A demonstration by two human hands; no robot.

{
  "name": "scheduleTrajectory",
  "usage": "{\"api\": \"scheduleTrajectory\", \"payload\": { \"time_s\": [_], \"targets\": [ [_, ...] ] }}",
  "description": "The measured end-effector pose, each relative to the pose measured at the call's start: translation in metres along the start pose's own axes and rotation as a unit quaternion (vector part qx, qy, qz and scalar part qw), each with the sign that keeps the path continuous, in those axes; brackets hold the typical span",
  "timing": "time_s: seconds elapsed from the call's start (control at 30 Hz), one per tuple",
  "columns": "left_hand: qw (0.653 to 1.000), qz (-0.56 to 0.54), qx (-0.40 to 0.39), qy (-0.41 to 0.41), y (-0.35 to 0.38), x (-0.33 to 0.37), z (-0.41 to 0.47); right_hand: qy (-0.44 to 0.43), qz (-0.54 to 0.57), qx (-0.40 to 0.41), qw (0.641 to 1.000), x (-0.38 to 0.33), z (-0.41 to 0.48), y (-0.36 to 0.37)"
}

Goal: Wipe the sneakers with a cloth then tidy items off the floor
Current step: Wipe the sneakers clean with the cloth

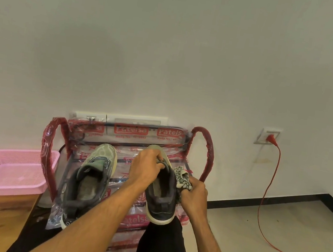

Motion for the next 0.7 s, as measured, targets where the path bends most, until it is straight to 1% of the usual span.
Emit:
{"api": "scheduleTrajectory", "payload": {
  "time_s": [0.1, 0.17, 0.33, 0.5, 0.6, 0.67, 0.7],
  "targets": [
    [0.998, -0.048, -0.029, 0.000, 0.000, -0.004, -0.001, 0.007, -0.007, 0.007, 1.000, -0.003, -0.001, -0.005],
    [0.996, -0.075, -0.041, -0.003, -0.001, -0.008, -0.001, -0.005, -0.021, 0.009, 1.000, -0.007, -0.001, -0.009],
    [0.993, -0.111, -0.029, -0.002, -0.023, -0.017, -0.009, -0.025, -0.045, 0.016, 0.999, -0.022, -0.003, -0.020],
    [0.996, -0.081, 0.031, -0.015, -0.081, -0.041, -0.019, -0.056, -0.029, 0.023, 0.998, -0.057, -0.004, -0.025],
    [0.996, -0.049, 0.075, -0.029, -0.119, -0.067, -0.032, -0.097, -0.051, 0.031, 0.994, -0.089, -0.005, -0.022],
    [0.995, -0.033, 0.087, -0.045, -0.134, -0.083, -0.039, -0.124, -0.061, 0.030, 0.990, -0.111, -0.010, -0.018],
    [0.995, -0.018, 0.080, -0.053, -0.138, -0.091, -0.043, -0.136, -0.063, 0.026, 0.988, -0.121, -0.013, -0.013]
  ]
}}
Point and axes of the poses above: each hand's wrist, its own z-axis towards the middle knuckle, its own y-axis out of the palm, x = y × z, the point moved 8 cm from there along z, towards the middle knuckle, and after that the axes turned 15 degrees about -x, right-handed, at the moved point
